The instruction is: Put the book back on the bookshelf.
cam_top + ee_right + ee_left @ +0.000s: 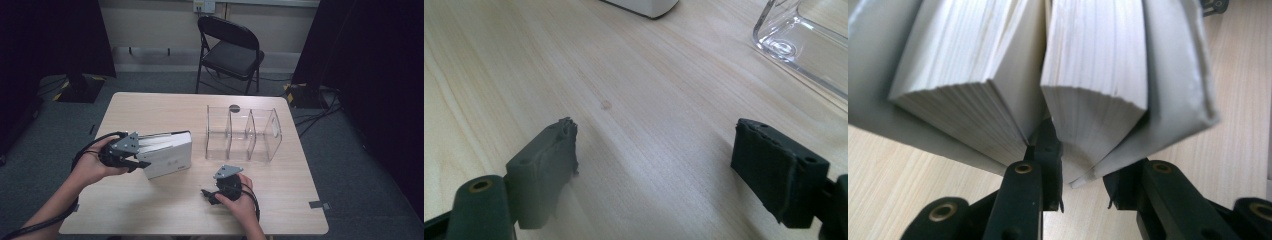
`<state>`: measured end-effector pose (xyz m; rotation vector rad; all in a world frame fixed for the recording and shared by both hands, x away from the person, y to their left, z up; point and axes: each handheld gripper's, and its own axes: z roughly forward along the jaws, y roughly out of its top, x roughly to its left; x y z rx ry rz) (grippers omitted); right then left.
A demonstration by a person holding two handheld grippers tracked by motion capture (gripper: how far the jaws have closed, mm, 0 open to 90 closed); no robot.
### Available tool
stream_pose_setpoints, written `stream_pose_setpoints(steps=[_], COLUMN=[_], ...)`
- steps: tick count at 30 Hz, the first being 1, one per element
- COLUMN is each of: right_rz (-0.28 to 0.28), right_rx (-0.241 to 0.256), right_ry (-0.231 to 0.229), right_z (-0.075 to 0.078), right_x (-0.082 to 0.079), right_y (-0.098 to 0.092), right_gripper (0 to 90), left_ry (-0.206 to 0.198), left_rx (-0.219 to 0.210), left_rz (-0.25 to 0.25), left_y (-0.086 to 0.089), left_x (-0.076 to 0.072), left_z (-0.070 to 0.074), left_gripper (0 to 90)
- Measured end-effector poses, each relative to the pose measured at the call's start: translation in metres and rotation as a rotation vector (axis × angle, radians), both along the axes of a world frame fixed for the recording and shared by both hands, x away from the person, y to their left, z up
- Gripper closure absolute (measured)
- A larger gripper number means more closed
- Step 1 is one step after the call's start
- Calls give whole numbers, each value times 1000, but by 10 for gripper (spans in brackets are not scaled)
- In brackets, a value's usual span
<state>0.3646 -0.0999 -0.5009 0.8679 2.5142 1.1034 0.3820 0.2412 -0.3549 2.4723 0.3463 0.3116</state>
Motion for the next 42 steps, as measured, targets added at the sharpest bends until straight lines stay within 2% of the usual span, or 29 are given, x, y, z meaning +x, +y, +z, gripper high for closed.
stream_pose_setpoints(steps=[8, 10, 15, 22, 28, 29, 31, 35, 36, 37, 38, 40, 41, 42], right_rz=[0, 0, 0, 1, 1, 0, 0, 1, 1, 0, 1, -1, -1, -1], right_rx=[0, 0, 0, 0, 0, 0, 0, 0, 0, 0, -1, -1, -1, -1], right_ry=[0, 0, -1, -1, -1, 0, 0, -1, -1, 0, -1, -1, -1, -1], right_z=[0, 0, 0, 0, 0, 0, 0, 0, 0, 0, 0, 0, 0, 0], right_x=[0, 0, 0, 0, 1, 1, 1, 1, 1, 1, 1, 1, 0, 1], right_y=[0, 0, 0, 0, 0, 0, 0, 0, 0, 0, 0, 0, 0, 0], right_gripper=[168, 168, 168, 168, 168, 168, 168, 168, 168, 168, 168, 168, 167, 165], left_ry=[18, 28, 29, 24, 51, 54, 68, 81, 91, 85, 93, 92, 99, 102], left_rx=[16, 26, 16, 32, 41, 54, 56, 95, 72, 91, 79, 87, 78, 83], left_rz=[32, 23, 15, -4, -26, -42, -39, -32, -4, -19, -5, -19, 0, -12], left_y=[0, 0, 0, -3, -2, -1, -1, -1, -2, -1, -1, 0, 0, 0], left_x=[5, 6, 8, 1, -5, -5, -7, -5, -6, -4, -4, -2, -2, -1], left_z=[2, 3, 3, 4, 6, 7, 8, 11, 9, 10, 10, 10, 10, 10], left_gripper=[718, 719, 720, 718, 718, 717, 717, 718, 718, 717, 717, 716, 715, 715])
